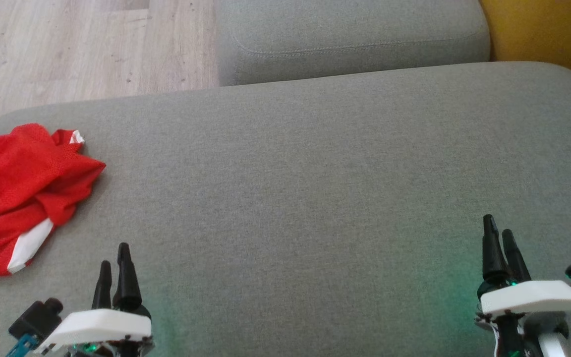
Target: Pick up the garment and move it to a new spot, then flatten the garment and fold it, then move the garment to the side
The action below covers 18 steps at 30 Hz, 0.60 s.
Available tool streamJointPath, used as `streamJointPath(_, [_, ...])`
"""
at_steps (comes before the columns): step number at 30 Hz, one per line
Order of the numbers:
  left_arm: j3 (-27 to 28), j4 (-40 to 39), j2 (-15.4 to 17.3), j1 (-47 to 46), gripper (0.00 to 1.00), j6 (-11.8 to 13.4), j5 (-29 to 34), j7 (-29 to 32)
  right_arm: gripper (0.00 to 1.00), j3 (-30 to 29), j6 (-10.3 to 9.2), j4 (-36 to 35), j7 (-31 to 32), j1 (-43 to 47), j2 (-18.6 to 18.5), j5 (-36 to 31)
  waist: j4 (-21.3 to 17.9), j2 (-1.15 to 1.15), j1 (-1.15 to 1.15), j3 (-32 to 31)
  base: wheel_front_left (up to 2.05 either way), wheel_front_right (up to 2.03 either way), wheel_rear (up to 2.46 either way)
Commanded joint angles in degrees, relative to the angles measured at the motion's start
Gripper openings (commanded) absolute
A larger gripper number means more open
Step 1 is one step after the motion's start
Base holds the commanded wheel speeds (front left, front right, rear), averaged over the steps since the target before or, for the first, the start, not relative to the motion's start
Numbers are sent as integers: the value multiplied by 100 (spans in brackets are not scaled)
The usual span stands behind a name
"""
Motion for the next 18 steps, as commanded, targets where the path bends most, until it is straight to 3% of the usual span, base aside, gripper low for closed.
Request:
streamJointPath(1, [20, -182, 122, -170, 100, 22, 216, -82, 100, 76, 21, -190, -97, -183, -32, -221, -2, 0, 0, 2, 0, 0, 0])
streamJointPath(18, [-210, 30, 285, -186, 100, 156, 1475, -371, 100, 330, 28, -227, -384, -212, -39, -1508, -14, 0, 0, -4, 0, 0, 0])
